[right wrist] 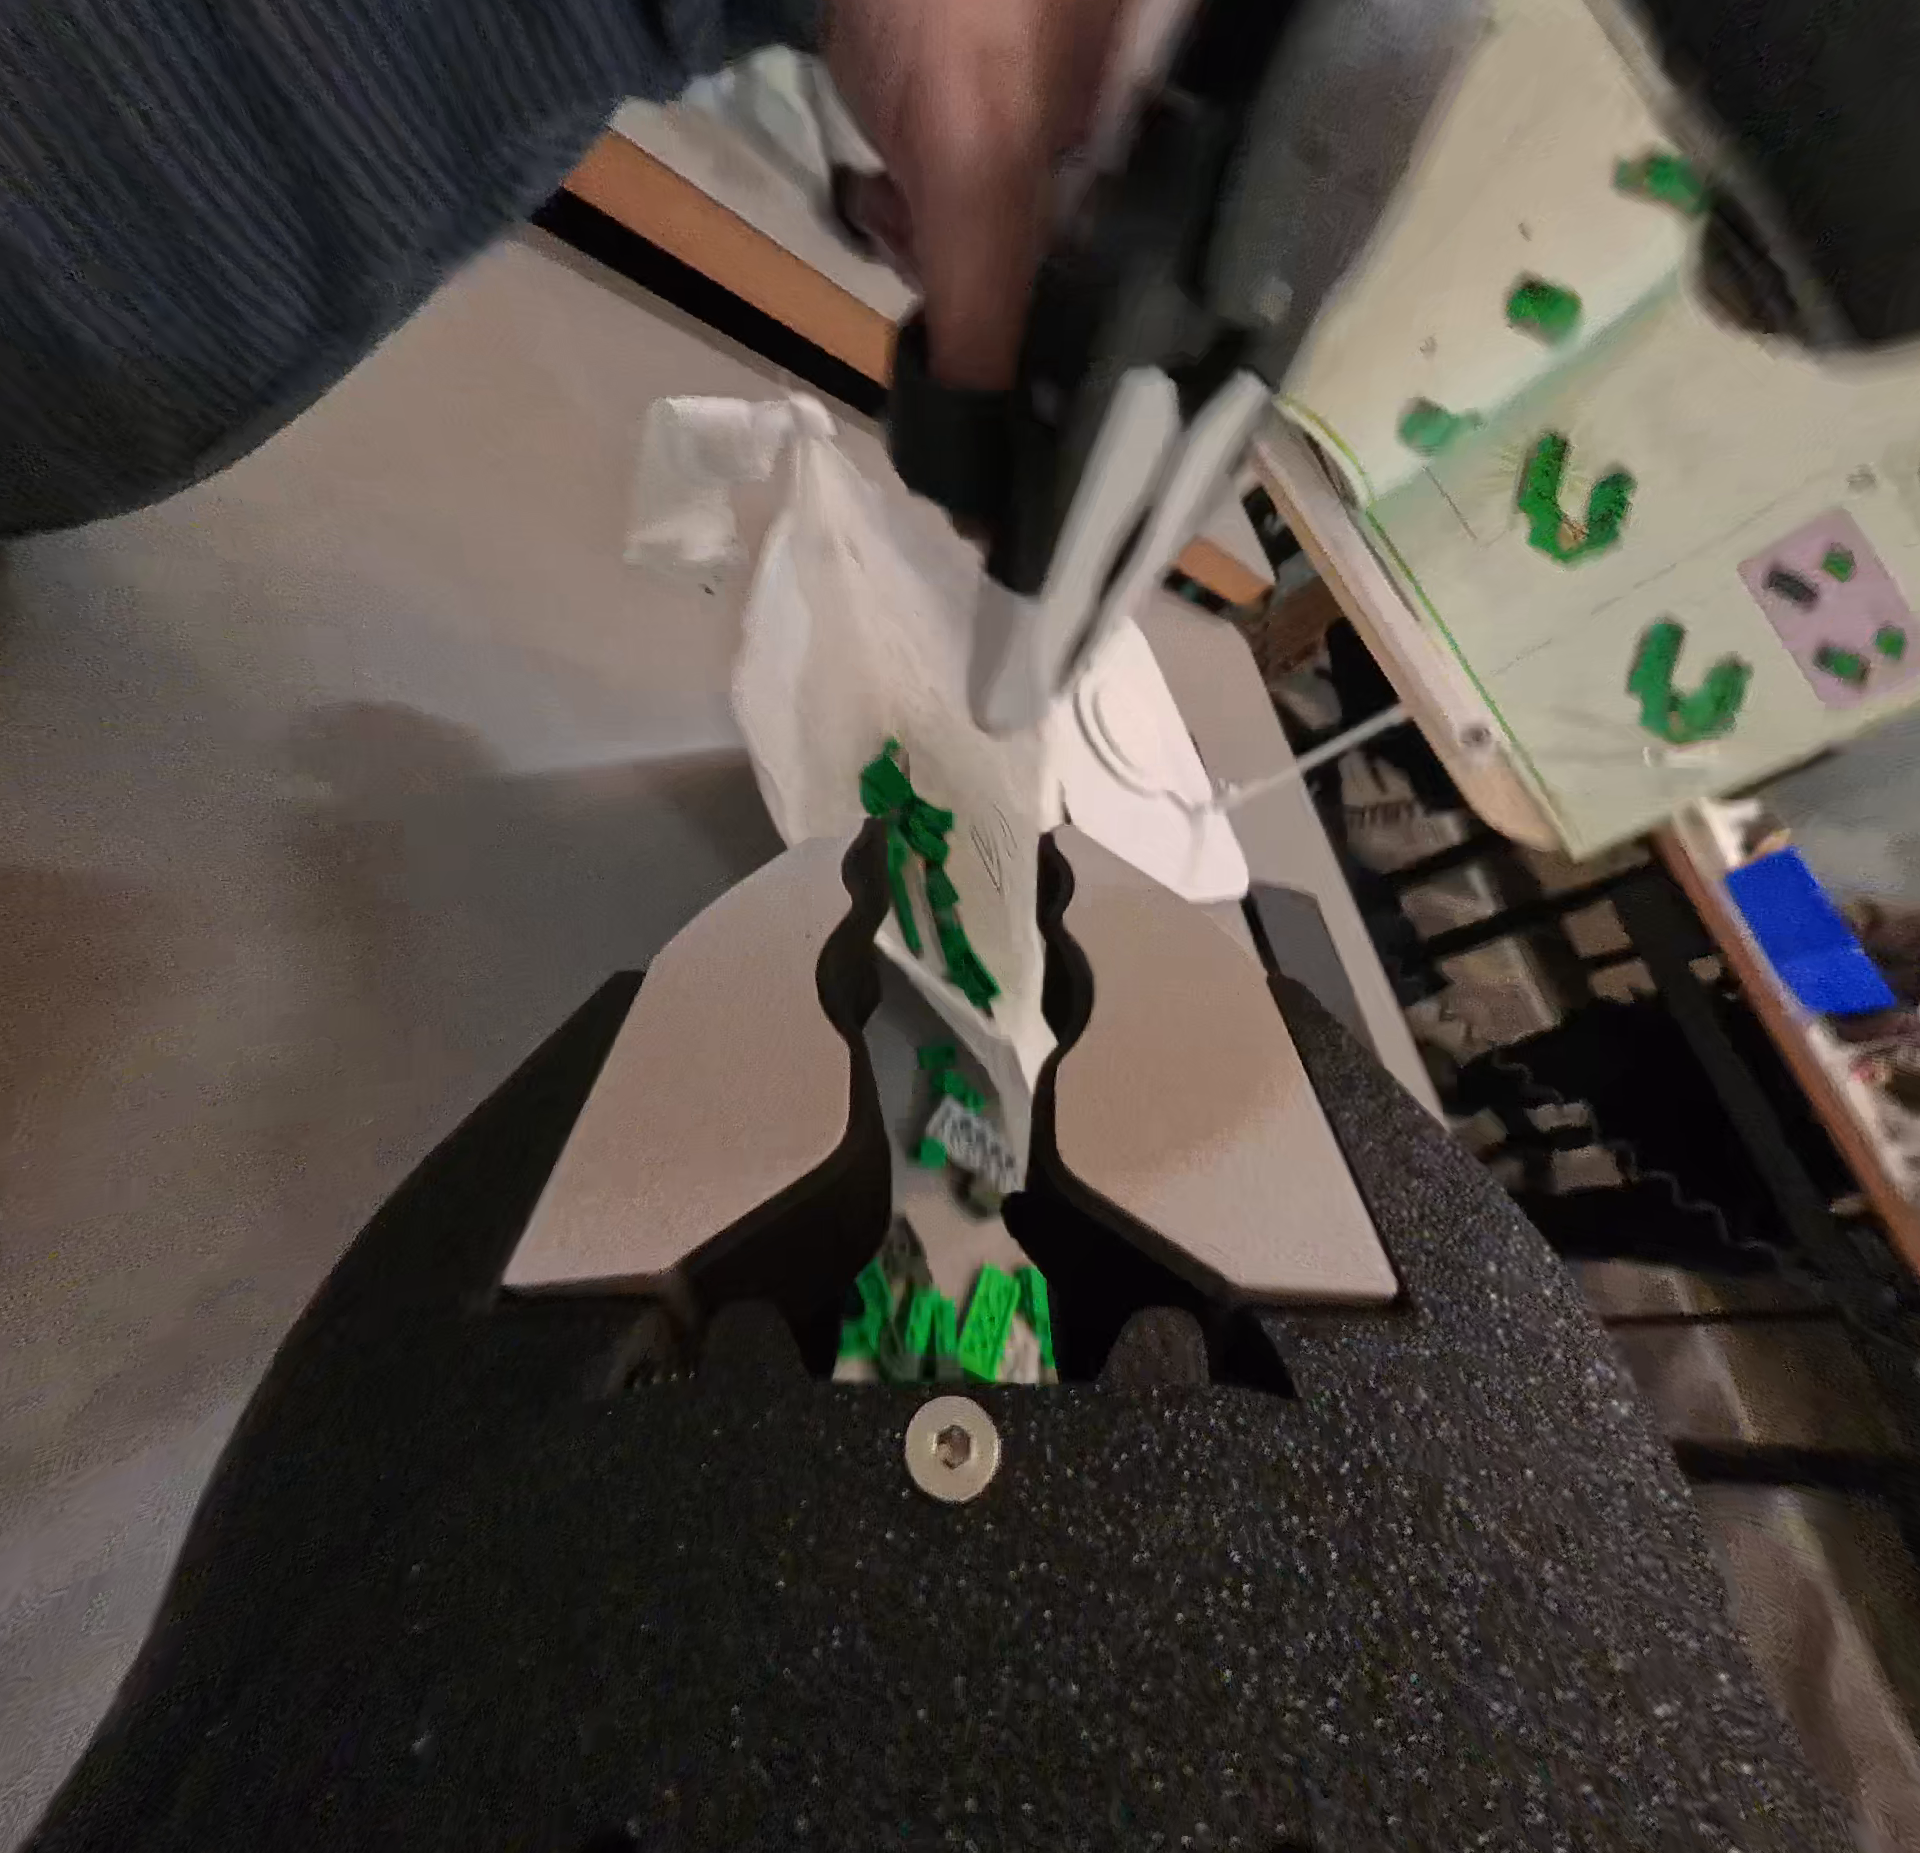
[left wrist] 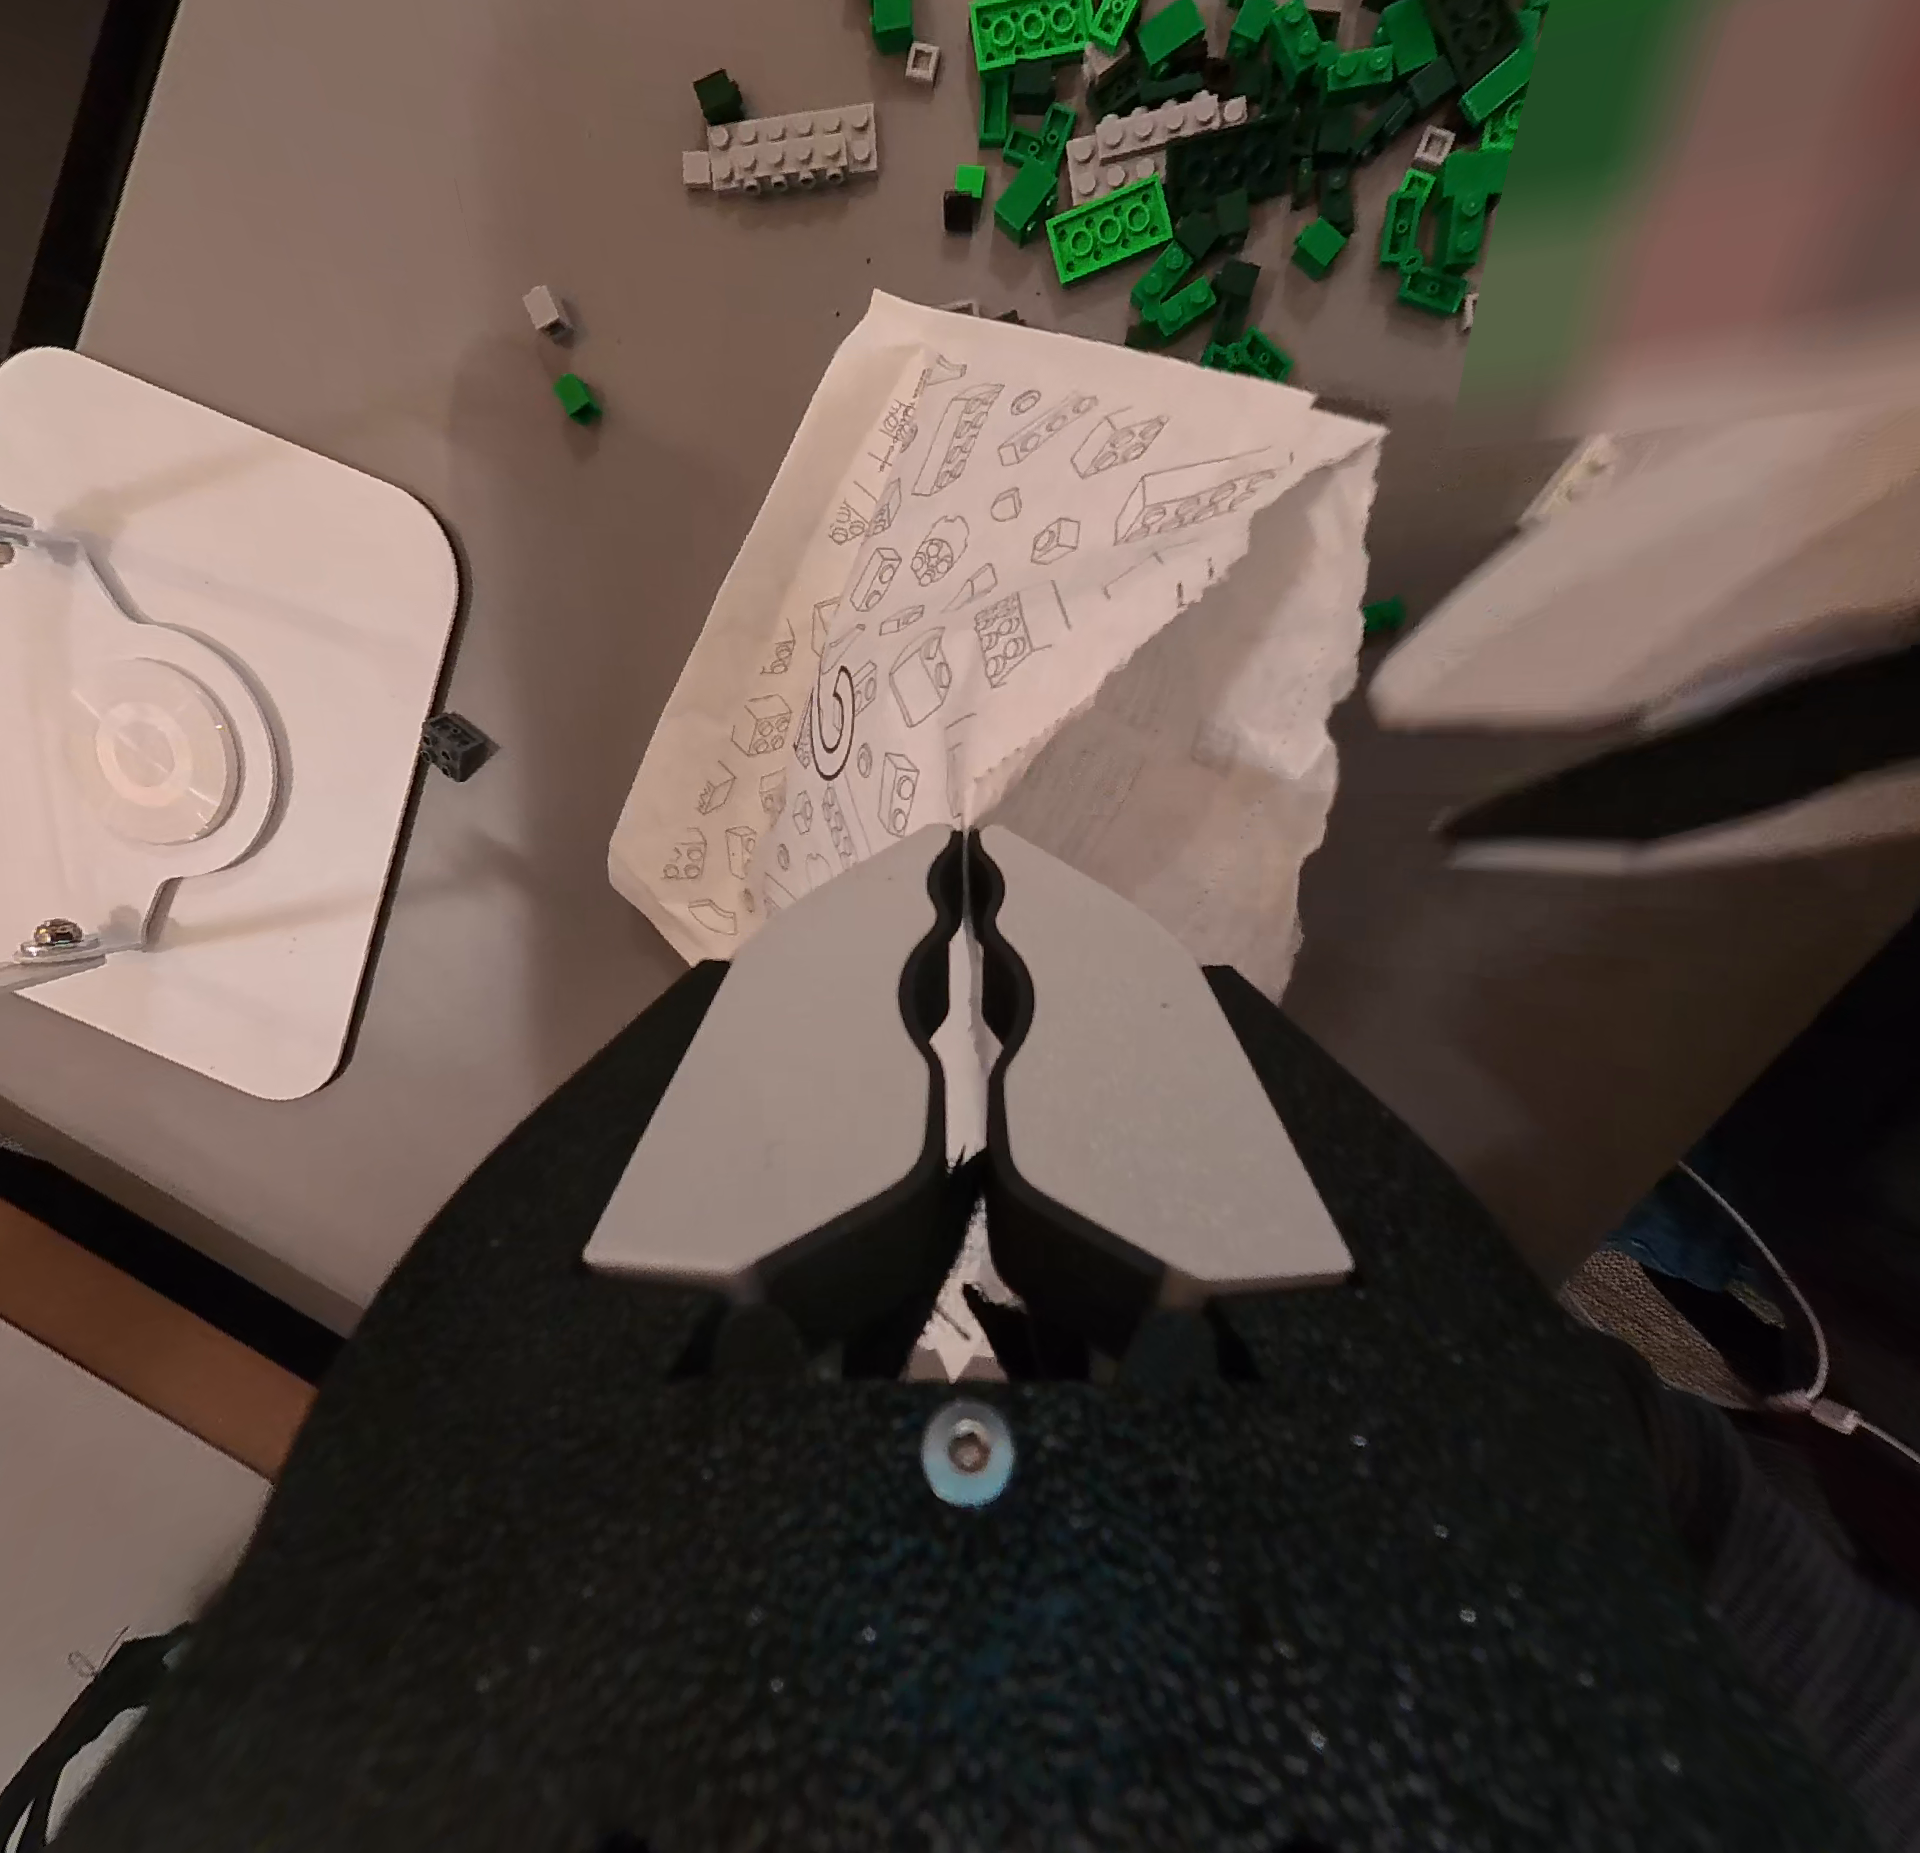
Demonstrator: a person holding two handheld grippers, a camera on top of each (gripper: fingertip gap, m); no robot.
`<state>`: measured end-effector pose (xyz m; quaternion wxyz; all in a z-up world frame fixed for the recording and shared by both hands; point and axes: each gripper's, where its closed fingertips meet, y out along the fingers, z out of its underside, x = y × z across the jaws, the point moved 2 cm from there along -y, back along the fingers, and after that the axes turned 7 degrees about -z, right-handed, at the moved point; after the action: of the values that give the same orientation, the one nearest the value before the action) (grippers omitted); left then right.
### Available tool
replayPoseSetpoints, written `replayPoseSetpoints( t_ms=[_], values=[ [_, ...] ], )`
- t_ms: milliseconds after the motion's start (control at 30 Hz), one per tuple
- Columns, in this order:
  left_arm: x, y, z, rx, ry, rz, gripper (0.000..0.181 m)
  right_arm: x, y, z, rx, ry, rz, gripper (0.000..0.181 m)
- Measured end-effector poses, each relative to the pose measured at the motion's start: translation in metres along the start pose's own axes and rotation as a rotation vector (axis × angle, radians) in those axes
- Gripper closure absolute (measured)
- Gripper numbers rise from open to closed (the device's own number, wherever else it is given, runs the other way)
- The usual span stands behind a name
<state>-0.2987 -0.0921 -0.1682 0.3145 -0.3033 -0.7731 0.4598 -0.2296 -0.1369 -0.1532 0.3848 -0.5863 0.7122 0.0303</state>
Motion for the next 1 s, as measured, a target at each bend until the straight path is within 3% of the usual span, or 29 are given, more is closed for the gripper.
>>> replayPoseSetpoints(
  t_ms=[133,267,367,533,667,733,833,1000],
  values=[
    [0.002,-0.002,0.002,-0.007,-0.009,-0.002,0.181,-0.021,-0.037,0.060,0.100,0.285,-0.066,0.157],
    [0.003,-0.001,0.002,-0.009,-0.017,0.006,0.181,-0.002,-0.043,0.141,0.346,0.456,-0.217,0.157],
    [0.003,-0.001,0.003,-0.007,-0.018,0.006,0.181,0.016,-0.034,0.161,0.404,0.488,-0.321,0.158],
    [0.002,-0.001,0.003,-0.002,-0.017,0.007,0.181,0.023,-0.023,0.181,0.539,0.462,-0.331,0.163],
    [0.002,-0.001,0.003,-0.002,-0.016,0.007,0.181,0.019,-0.023,0.175,0.528,0.419,-0.312,0.171],
    [0.002,-0.001,0.003,-0.002,-0.016,0.006,0.181,0.010,-0.023,0.156,0.444,0.362,-0.266,0.171],
    [0.002,-0.002,0.002,-0.008,-0.016,0.003,0.181,-0.003,-0.028,0.094,0.199,0.192,-0.184,0.171],
    [0.001,-0.002,0.001,-0.007,-0.013,0.006,0.181,0.013,-0.029,0.001,-0.105,-0.046,-0.173,0.171]
  ],
)
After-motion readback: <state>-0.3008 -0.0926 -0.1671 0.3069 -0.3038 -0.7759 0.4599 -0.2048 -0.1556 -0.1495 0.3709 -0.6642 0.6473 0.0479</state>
